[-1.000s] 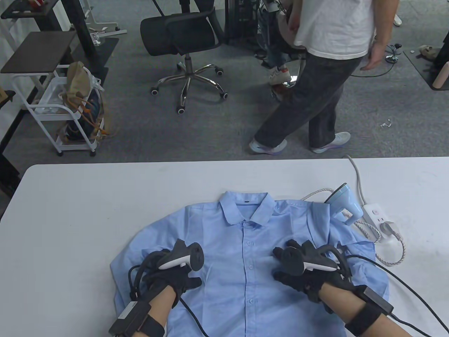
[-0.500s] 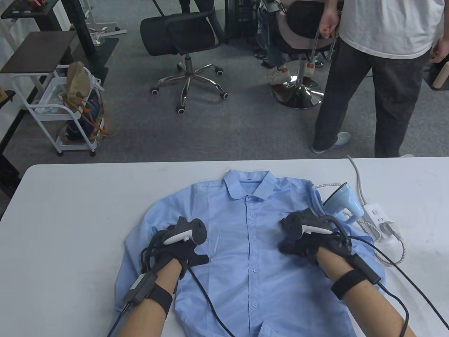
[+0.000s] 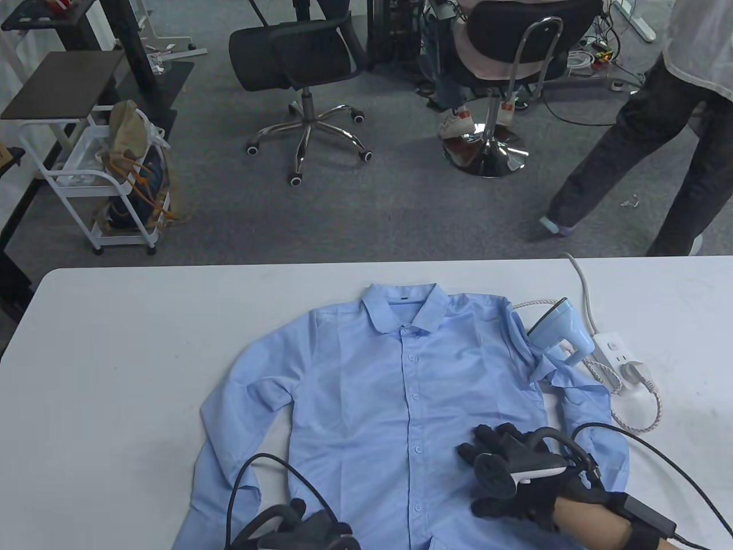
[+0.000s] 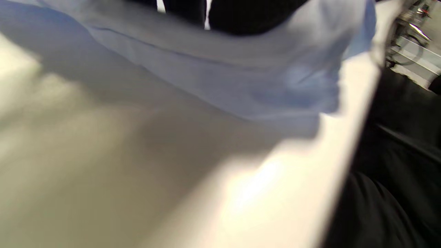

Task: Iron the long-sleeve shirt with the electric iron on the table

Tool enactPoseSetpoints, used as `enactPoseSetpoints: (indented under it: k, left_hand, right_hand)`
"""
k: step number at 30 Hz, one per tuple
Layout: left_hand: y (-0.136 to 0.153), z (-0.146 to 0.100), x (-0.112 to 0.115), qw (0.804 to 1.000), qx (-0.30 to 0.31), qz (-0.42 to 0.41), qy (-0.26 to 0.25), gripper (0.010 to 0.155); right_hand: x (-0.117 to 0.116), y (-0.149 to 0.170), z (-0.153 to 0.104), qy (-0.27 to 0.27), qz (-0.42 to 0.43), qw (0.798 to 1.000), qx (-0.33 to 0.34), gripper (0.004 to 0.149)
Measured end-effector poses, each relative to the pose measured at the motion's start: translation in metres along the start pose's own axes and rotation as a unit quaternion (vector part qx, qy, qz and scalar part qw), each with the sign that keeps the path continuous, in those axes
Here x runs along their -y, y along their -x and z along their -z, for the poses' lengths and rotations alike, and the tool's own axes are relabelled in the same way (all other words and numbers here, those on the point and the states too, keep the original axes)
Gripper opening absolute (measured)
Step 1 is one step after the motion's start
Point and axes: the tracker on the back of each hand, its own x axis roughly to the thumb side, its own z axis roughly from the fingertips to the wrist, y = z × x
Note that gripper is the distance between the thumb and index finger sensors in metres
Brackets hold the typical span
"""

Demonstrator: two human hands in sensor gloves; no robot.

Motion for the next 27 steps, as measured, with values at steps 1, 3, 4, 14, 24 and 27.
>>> enactPoseSetpoints:
  k: [1,3,4,14,24,27]
  left_hand:
    - [-0.008,-0.011,0.003,0.998,0.014,0.059,0.017,0.044]
    - [-0.015,-0.028,0.010,0.992,-0.051,0.093,0.073,0.044]
    - [-0.017,-0.036,0.013,0.982,-0.077,0.117,0.130,0.045]
    - [0.039,-0.096,-0.059,0.944,-0.223,0.042,-0.240,0.060]
    - [0.160,-0.006,-0.060,0.841,-0.350,-0.245,-0.331,0.079]
    - [0.184,0.041,-0.035,0.888,-0.335,-0.263,-0.173,0.091]
  right_hand:
    - [-0.003,0.001,0.001,-0.007,0.014,1.000,0.001,0.092]
    - [-0.004,0.003,-0.001,-0.016,-0.005,1.000,0.000,0.092]
    - [-0.004,0.003,0.000,-0.006,-0.004,1.000,0.001,0.092]
    - [0.010,0.001,-0.004,-0.014,-0.028,1.000,0.007,0.092]
    - [0.085,0.037,-0.089,0.318,0.077,0.945,-0.024,0.082]
    - [0.073,0.038,-0.098,0.332,0.137,0.933,0.011,0.073]
